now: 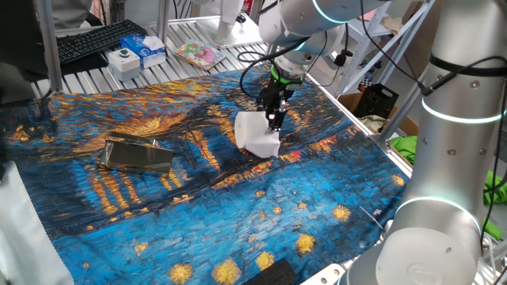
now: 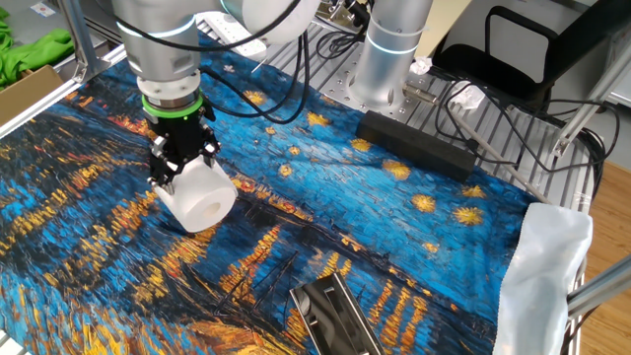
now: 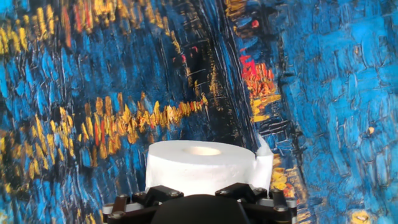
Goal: Put the toilet paper on its holder
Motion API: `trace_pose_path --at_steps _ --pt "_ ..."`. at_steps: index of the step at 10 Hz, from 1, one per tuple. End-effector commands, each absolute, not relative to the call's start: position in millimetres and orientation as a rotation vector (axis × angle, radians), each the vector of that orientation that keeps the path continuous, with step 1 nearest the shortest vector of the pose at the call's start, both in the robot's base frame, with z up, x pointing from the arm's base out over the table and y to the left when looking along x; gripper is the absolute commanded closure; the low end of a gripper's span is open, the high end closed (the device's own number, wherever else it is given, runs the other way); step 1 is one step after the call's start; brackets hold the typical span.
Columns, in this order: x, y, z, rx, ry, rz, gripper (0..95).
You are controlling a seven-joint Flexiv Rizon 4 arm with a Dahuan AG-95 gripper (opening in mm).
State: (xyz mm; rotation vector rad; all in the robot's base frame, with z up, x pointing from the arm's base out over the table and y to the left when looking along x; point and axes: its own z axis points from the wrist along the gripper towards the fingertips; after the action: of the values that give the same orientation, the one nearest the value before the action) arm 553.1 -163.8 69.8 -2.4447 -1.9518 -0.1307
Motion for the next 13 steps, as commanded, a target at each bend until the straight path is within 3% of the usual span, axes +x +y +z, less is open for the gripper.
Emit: trace_pose_path --at_steps 1,6,13 --pt "551.6 -160.8 78.1 -2.409 -1.957 -0.112 95.0" --pt "547.4 -150.7 103.6 -2.377 -1.963 -0.094 95.0" --pt "555.4 -92.1 123.6 -2.369 -1.947 -0.039 95.0"
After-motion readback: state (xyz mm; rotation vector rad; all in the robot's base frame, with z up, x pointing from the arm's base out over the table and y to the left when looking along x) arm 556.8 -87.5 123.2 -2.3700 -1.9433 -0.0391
